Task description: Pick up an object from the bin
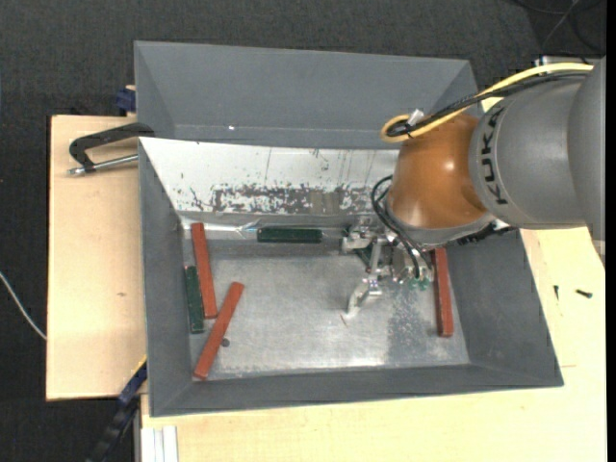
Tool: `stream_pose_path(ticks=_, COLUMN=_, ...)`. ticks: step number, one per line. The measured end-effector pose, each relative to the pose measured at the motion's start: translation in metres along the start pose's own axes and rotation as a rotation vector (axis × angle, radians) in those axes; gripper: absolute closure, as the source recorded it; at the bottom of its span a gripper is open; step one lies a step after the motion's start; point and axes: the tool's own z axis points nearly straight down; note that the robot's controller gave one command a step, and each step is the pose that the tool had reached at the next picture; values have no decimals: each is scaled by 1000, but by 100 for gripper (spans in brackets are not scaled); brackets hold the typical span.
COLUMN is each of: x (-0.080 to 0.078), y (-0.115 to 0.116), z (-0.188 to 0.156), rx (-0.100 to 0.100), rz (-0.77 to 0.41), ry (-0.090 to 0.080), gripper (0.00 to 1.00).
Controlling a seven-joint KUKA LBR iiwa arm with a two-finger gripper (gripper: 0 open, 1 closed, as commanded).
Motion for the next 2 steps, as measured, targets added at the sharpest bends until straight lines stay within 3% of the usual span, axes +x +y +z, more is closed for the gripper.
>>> stream_pose_path(ticks=1, x=0, y=0, z=0, rx=0, rz=0, ry=0, gripper=0)
stream_pose_path(ticks=2, x=-9, y=-35, z=-27, rx=-1, rz=-37, ry=15, gripper=0)
